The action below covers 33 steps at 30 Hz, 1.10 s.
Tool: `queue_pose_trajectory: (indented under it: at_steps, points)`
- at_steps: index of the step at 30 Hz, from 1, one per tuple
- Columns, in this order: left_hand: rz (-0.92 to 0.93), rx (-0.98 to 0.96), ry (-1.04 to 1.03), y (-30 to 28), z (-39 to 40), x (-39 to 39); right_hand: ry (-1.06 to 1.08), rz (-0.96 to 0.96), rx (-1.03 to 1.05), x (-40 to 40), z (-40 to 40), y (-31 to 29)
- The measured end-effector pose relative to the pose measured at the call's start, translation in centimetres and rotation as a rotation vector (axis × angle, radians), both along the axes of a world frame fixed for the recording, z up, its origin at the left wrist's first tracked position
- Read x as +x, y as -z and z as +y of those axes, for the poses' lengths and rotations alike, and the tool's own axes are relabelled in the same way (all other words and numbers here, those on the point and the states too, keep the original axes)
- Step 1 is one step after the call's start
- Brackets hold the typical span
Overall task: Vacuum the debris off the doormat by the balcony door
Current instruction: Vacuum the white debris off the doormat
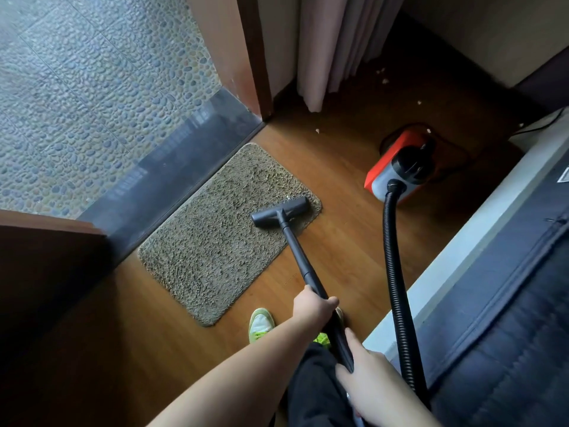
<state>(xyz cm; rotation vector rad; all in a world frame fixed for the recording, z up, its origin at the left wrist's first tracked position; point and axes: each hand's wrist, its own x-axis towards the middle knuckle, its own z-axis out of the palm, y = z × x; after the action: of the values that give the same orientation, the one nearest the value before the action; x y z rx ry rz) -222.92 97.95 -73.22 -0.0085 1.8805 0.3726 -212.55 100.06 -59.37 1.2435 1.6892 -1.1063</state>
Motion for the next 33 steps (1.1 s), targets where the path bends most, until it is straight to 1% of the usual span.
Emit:
queue_pose_trajectory:
  at_steps: [8,15,18,22,26,33]
  points:
    - [0.016,0.013,0.038,0.1,-2.1,2.3,-0.014,-0.058,-0.030,2.2,-2.2,0.4]
    - [0.040,-0.005,0.083,0.0,-3.0,3.3,-0.040,-0.083,-0.071,2.8,-2.6,0.3]
    - [0.037,-0.008,0.078,0.0,-2.4,2.7,-0.018,-0.055,-0.057,2.6,-2.3,0.8]
    - [0.048,-0.007,0.034,0.6,-1.1,1.1,0.069,0.039,-0.054,1.6,-1.5,1.5]
    - [0.095,0.006,0.044,1.2,0.2,-0.9,0.049,0.064,-0.027,-0.1,-0.4,2.5]
    - [0.098,0.010,0.006,1.9,2.0,-3.2,0.075,0.087,-0.029,-2.2,1.1,3.6]
